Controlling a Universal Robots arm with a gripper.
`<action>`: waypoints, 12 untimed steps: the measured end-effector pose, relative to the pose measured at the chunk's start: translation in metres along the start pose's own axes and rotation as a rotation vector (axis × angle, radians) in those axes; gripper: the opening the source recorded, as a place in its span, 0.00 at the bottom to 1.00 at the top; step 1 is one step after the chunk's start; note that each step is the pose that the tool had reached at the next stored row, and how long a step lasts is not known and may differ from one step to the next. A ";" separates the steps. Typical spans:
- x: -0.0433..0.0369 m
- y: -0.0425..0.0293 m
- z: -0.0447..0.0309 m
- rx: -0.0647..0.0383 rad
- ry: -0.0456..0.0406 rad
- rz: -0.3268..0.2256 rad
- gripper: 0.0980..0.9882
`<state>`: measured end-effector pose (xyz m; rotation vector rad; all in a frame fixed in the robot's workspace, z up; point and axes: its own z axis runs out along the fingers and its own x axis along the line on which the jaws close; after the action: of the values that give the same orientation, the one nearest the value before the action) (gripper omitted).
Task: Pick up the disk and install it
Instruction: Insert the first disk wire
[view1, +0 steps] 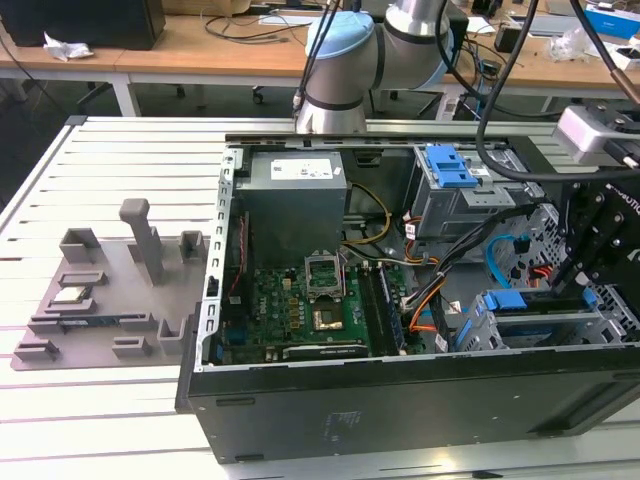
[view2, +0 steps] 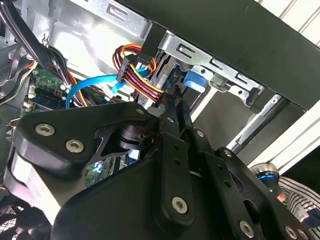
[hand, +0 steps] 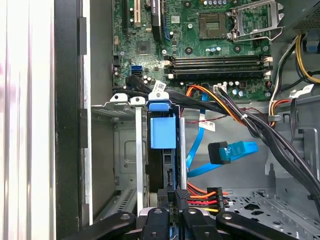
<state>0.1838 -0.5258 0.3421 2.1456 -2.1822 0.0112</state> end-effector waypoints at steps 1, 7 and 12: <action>0.0000 0.0000 0.0000 0.000 -0.0007 0.003 0.08; 0.0000 -0.0001 -0.0004 -0.001 -0.0041 0.007 0.08; 0.0000 0.0000 -0.0003 -0.001 -0.0067 0.007 0.08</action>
<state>0.1839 -0.5257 0.3423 2.1411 -2.1926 0.0037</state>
